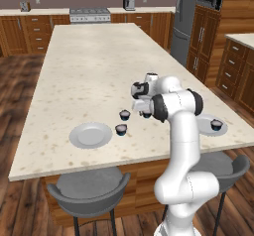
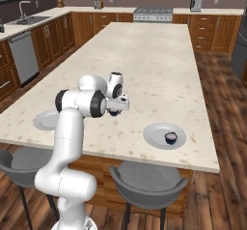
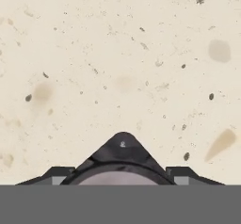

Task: Place two yogurt containers on each plate.

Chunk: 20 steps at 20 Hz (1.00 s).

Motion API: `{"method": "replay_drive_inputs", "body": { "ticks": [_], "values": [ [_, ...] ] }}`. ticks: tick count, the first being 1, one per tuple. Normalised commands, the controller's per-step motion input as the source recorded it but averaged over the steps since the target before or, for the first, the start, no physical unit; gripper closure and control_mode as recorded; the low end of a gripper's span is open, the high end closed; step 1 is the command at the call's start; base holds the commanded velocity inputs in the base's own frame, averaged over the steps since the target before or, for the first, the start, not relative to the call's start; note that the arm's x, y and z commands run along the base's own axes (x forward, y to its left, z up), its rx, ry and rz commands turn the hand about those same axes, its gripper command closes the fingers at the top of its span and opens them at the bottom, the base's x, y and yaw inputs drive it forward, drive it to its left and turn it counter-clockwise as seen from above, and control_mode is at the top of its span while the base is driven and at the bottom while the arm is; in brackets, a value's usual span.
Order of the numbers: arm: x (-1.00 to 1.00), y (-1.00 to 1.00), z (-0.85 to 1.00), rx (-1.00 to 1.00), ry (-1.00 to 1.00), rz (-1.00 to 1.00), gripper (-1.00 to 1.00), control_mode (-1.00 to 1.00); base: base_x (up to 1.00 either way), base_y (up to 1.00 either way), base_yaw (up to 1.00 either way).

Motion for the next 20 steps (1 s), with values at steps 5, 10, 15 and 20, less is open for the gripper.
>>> {"method": "replay_drive_inputs", "body": {
  "ticks": [5, 10, 15, 20],
  "values": [
    [-0.05, -0.39, 0.39, 0.0, -0.01, -0.09, 1.0, -1.0, 0.0, 0.0, 0.0],
    [-0.1, -0.58, 0.24, 0.0, 0.0, -0.21, 1.0, -1.0, 0.0, 0.0, 0.0],
    [-0.27, -0.65, 0.09, 0.0, 0.0, -0.29, 1.0, -1.0, 0.0, 0.0, 0.0],
    [-0.31, -0.63, 0.04, 0.0, 0.0, -0.37, 1.0, -1.0, 0.0, 0.0, 0.0]
  ]
}}
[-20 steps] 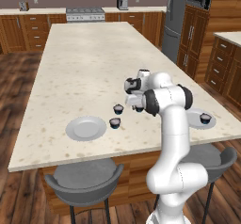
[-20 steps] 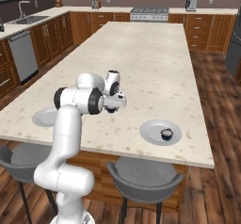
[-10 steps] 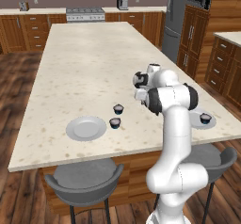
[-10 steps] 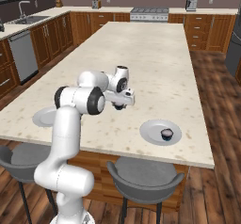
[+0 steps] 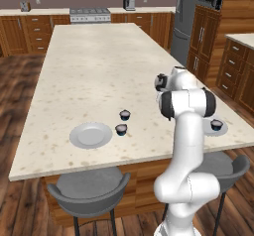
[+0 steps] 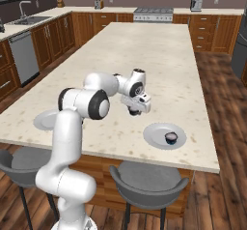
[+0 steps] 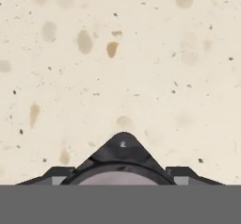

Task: Place two yogurt containers on each plate.

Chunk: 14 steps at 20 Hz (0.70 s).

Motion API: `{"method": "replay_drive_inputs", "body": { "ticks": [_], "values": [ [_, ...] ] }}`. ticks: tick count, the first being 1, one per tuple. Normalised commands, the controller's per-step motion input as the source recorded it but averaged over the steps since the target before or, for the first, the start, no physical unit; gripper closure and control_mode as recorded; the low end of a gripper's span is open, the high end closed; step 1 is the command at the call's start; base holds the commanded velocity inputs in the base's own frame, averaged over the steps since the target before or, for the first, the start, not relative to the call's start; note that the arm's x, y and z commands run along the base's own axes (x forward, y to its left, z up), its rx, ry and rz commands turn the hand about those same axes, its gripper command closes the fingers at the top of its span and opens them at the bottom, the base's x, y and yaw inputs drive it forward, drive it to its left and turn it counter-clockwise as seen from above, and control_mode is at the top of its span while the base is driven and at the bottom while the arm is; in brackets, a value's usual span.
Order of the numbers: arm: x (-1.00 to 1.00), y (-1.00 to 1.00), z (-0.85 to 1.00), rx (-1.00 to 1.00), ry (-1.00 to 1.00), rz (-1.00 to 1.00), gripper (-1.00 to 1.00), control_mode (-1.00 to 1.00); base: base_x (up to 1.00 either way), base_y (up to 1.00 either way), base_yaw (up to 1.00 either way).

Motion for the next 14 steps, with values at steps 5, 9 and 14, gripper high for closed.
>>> {"method": "replay_drive_inputs", "body": {
  "ticks": [5, 9, 14],
  "values": [
    [-0.29, -0.6, 0.0, 0.0, 0.0, -0.38, 1.0, -1.0, 0.0, 0.0, 0.0],
    [-0.3, -0.62, 0.0, 0.0, 0.0, -0.33, 1.0, -1.0, 0.0, 0.0, 0.0],
    [-0.22, -0.61, 0.0, 0.0, 0.05, -0.26, 1.0, -1.0, 0.0, 0.0, 0.0]
  ]
}}
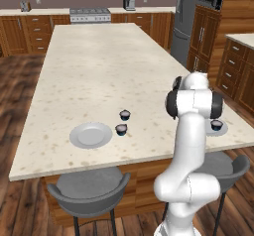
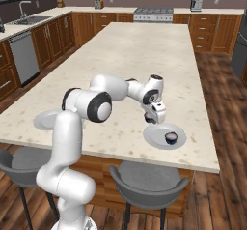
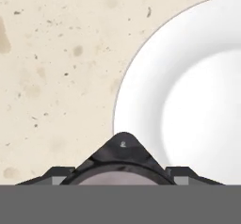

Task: Place two yogurt containers on each plate.

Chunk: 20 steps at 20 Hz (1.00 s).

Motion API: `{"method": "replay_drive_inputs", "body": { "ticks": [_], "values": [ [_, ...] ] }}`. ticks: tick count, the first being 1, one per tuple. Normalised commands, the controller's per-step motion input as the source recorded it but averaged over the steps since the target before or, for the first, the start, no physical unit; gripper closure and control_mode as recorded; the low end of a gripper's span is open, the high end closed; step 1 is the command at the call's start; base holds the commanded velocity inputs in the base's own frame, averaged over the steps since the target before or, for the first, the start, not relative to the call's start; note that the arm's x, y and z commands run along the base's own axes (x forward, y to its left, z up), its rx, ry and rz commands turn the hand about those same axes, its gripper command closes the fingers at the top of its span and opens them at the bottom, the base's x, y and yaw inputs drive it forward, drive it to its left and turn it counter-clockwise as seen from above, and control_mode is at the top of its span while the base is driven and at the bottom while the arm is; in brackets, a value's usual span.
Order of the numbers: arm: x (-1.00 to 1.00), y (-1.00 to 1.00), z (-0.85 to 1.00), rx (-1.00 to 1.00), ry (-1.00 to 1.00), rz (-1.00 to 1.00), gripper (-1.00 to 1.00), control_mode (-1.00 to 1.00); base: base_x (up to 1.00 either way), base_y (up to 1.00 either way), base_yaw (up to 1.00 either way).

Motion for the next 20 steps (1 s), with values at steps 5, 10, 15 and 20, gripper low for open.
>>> {"method": "replay_drive_inputs", "body": {
  "ticks": [5, 10, 15, 20],
  "values": [
    [-0.14, -0.45, -0.09, 0.0, 0.06, -0.18, 1.0, -1.0, 0.0, 0.0, 0.0],
    [-0.01, -0.12, -0.18, 0.0, 0.05, -0.02, 1.0, -1.0, 0.0, 0.0, 0.0],
    [-0.04, -0.16, -0.2, 0.0, 0.03, 0.0, 1.0, -1.0, 0.0, 0.0, 0.0],
    [-0.1, -0.17, -0.24, 0.0, 0.11, 0.0, 1.0, -1.0, 0.0, 0.0, 0.0]
  ]
}}
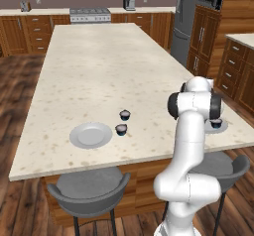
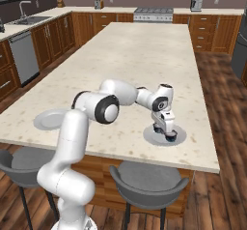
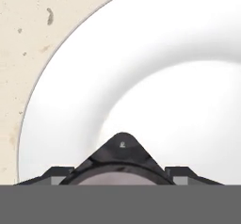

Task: Place two yogurt containers on each plate.

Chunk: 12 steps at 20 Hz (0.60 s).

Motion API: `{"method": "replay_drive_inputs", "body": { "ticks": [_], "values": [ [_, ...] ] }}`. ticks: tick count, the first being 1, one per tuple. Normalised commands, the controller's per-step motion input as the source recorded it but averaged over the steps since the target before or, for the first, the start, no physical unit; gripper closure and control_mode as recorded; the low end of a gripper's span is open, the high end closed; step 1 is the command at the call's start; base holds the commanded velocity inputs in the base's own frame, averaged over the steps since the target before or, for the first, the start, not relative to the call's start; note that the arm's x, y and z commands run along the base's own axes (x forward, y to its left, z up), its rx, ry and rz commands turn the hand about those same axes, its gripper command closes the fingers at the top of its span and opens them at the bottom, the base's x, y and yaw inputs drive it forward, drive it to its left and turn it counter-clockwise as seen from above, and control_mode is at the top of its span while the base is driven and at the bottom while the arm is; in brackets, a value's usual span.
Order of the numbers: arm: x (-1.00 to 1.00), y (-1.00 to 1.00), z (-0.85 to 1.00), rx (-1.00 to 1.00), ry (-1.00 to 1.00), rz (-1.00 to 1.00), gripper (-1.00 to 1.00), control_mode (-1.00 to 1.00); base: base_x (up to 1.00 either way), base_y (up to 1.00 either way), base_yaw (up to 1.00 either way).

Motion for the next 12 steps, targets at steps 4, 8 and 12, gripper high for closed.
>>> {"method": "replay_drive_inputs", "body": {
  "ticks": [4, 8, 12],
  "values": [
    [-0.04, -0.02, -0.31, 0.0, 0.14, 0.0, 1.0, -1.0, 0.0, 0.0, 0.0],
    [-0.2, -0.06, -0.1, 0.01, 0.01, 0.0, 1.0, -1.0, 0.0, 0.0, 0.0],
    [-0.41, -0.16, -0.01, 0.03, 0.0, 0.0, 1.0, -1.0, 0.0, 0.0, 0.0]
  ]
}}
